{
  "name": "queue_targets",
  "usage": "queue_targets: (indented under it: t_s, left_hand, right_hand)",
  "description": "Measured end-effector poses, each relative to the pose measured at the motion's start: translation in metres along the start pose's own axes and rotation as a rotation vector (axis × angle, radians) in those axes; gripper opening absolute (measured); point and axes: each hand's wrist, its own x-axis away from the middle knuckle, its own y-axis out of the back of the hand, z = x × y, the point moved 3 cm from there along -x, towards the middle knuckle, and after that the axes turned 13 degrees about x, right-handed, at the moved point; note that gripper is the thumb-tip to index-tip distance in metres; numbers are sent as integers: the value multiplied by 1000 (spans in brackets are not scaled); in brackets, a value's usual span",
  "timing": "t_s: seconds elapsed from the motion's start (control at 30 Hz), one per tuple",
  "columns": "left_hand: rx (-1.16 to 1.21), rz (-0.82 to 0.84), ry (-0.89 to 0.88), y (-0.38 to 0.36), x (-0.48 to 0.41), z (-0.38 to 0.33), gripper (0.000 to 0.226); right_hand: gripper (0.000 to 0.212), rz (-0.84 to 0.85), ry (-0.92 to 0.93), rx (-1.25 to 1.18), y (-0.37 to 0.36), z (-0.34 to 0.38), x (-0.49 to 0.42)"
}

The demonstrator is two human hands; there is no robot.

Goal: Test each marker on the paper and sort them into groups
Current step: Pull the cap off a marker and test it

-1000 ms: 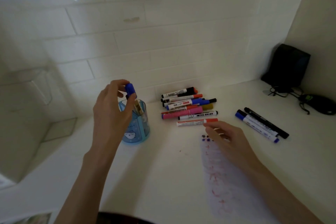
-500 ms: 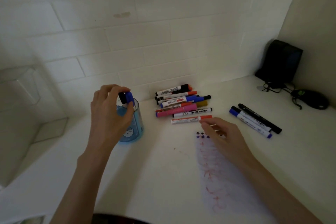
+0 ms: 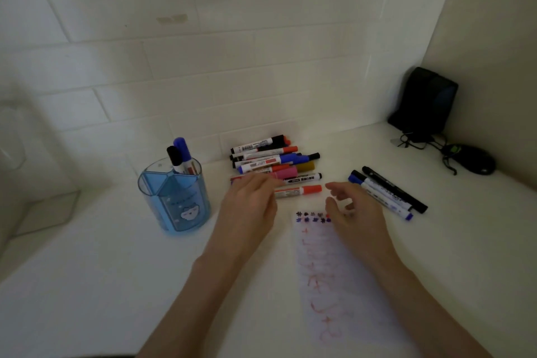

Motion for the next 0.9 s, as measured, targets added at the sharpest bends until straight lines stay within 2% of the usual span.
queue_targets:
  t_s: [0.13, 0.3, 0.43, 0.57, 0.7, 0.77, 0.8, 0.83, 0.9]
  left_hand:
    - [-148, 158, 69, -38, -9, 16, 40]
    - [-113, 158, 107, -45, -10, 25, 29]
    - [53, 89, 134, -39, -8, 21, 25]
    - [292, 109, 141, -38, -6, 9, 22]
    - [606, 183, 240, -42, -7, 5, 25]
    - [842, 140, 455, -37, -16, 7, 43]
    - [917, 116, 527, -34, -18, 10, 54]
    - [905, 115, 491, -30, -17, 11, 58]
    - [735, 200, 287, -27, -6, 2, 42]
  right_hand:
    - [30, -18, -12, 7, 3, -2, -1]
    - [31, 1, 43, 77, 1, 0, -1]
    - [41, -21, 210, 248, 0, 7, 1]
    - [49, -118, 435, 389, 0, 19, 0]
    - [25, -207, 527, 428, 1, 26, -1]
    - [11, -177, 439, 347, 4, 24, -3]
    - [6, -123, 334, 229, 7, 21, -4]
    - [7, -48, 189, 52, 8, 18, -5]
    - [5, 94, -70, -369, 10, 15, -5]
